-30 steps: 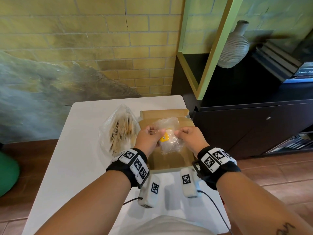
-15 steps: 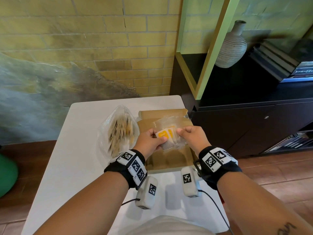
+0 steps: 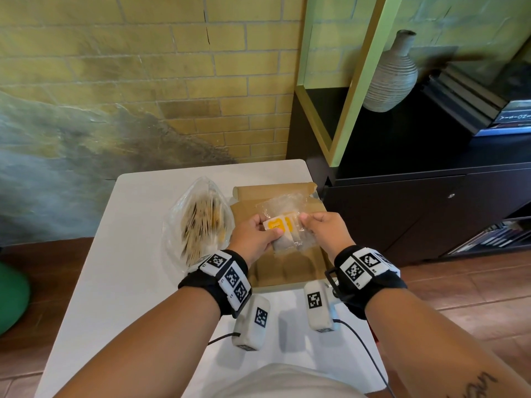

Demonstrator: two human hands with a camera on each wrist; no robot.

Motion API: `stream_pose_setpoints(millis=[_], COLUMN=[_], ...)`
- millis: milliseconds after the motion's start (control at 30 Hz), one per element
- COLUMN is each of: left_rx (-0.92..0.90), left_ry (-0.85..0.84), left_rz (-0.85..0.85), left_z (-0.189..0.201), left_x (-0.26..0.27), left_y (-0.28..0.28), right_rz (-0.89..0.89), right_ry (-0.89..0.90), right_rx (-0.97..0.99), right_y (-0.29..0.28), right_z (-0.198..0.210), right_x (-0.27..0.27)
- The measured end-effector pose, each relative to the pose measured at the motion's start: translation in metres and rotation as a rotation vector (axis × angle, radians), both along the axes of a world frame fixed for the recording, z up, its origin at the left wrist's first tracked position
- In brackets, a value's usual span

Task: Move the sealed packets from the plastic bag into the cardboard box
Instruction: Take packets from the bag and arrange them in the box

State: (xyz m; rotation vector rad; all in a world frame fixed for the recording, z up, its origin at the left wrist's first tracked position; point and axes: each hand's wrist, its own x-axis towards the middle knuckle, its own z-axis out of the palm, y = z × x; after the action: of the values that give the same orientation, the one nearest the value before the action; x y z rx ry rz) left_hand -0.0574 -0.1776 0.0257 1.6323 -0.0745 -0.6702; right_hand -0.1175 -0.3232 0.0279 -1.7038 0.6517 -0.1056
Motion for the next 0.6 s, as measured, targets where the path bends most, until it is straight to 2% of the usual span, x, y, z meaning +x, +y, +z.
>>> stream_pose_setpoints(millis=[200,300,367,467,600], left_rx=[0.042,0.202,0.355,0.614,0.793], left_ry=[-0.027,-0.118,-0.269,-0.579,-0.713], left_rz=[-0.018,-0.035,-0.07,-0.272,-0.624], left_z=[0.0,-0.006,-0.007,-0.006,-0.012], left_x=[0.006,0.014,0.019,0.021,0.019], left_y=[0.002,0.006,0.008,0.004,-0.011], right_rz=[-0.024,-0.065,-0.114,-0.182,-0.217], right_ry=[0.0,-0.011,-0.031,-0.06,-0.076], right_rx=[-0.067,-0.106,-0.124,-0.143,-0.162], right_y=[-0.008,-0.019,-0.028,-0.041,-0.049], right_z=[-0.001,-0.001,0.002,0.002,0.002], right_x=[-0.001,0.0,0.001,0.003,0.002])
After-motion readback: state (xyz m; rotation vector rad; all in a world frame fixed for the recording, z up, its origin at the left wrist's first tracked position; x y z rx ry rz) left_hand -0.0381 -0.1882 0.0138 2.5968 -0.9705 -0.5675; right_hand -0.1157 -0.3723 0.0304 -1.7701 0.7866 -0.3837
